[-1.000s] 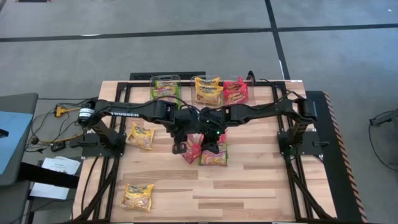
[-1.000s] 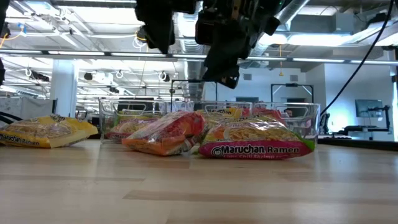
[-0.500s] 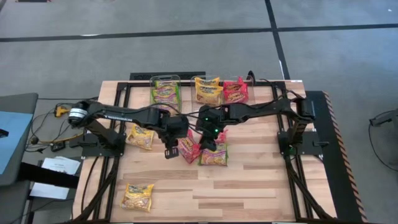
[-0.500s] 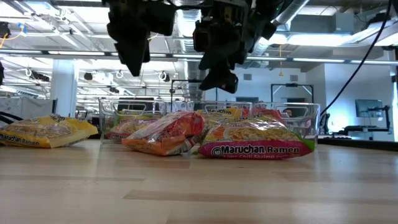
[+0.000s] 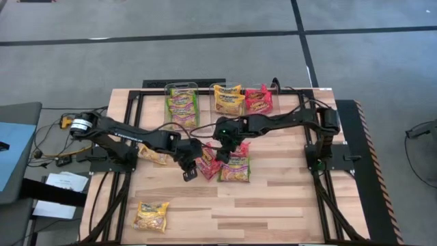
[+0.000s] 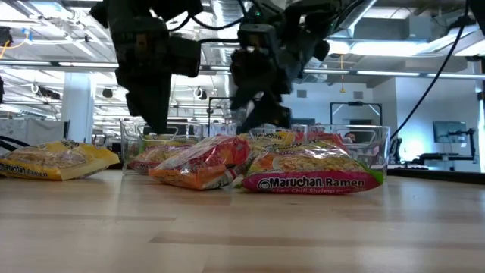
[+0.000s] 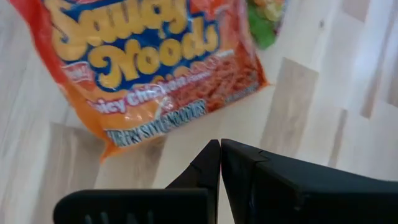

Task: Sort Maruchan noodles
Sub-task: Put the red noodle pack into the right transparent bin

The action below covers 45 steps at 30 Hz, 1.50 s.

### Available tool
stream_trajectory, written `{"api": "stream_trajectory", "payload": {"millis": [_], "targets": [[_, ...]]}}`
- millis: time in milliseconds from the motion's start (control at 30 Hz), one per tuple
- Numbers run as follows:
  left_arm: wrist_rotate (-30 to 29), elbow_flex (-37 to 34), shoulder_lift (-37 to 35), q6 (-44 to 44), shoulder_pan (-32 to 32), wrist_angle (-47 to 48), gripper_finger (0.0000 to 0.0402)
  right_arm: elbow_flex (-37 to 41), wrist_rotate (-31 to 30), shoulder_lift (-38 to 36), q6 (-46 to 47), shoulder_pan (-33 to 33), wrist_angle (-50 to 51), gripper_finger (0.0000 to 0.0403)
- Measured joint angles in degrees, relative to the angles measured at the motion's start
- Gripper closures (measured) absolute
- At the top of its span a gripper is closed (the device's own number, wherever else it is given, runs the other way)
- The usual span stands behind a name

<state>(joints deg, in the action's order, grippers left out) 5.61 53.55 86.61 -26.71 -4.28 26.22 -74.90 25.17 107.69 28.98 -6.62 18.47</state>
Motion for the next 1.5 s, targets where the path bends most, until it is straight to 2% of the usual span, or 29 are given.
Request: {"api": "stream_trajectory", "payload": {"millis": [67, 367, 433, 700, 833, 1067, 1333, 1500], "targets": [[-0.9, -1.8, 0.0, -0.7, -0.2, -2.9, 0.0401, -0.4, -0.1, 1.7, 1.3, 0.3, -3.2, 0.0175], [-0.9, -9.8, 0.6, -4.9, -0.2, -9.6, 0.0401, -0.2, -0.3, 6.4, 7.4, -0.1, -3.5, 0.0175], [-1.0, -11.3, 0.9, -5.5, -0.3, -13.8, 0.0401, -0.3, -0.2, 7.3, 8.3, -0.3, -5.2, 0.0175], [-2.2, -13.6, 0.8, -6.1, 0.4, -19.1, 0.0401, -0.3, 0.0, 7.9, 9.4, 0.5, -8.9, 0.0181], [-3.1, -13.5, 0.8, -6.1, 1.0, -19.9, 0.0401, -0.3, -0.5, 7.9, 11.5, 0.8, -9.1, 0.0229], [-1.3, -12.4, 0.4, -4.4, 1.4, -20.6, 0.0401, -0.3, -1.3, 7.9, 10.1, 1.8, -9.0, 0.0383], [-0.6, -12.1, -5.3, -2.2, 1.6, -17.5, 0.0401, -0.7, 0.0, 7.6, 7.9, 1.7, -8.2, 0.0397], [-4.0, -12.1, -12.8, -1.6, 2.1, -12.6, 0.0401, -6.0, 0.4, 7.6, 3.8, 1.7, -1.3, 0.0398]]}}
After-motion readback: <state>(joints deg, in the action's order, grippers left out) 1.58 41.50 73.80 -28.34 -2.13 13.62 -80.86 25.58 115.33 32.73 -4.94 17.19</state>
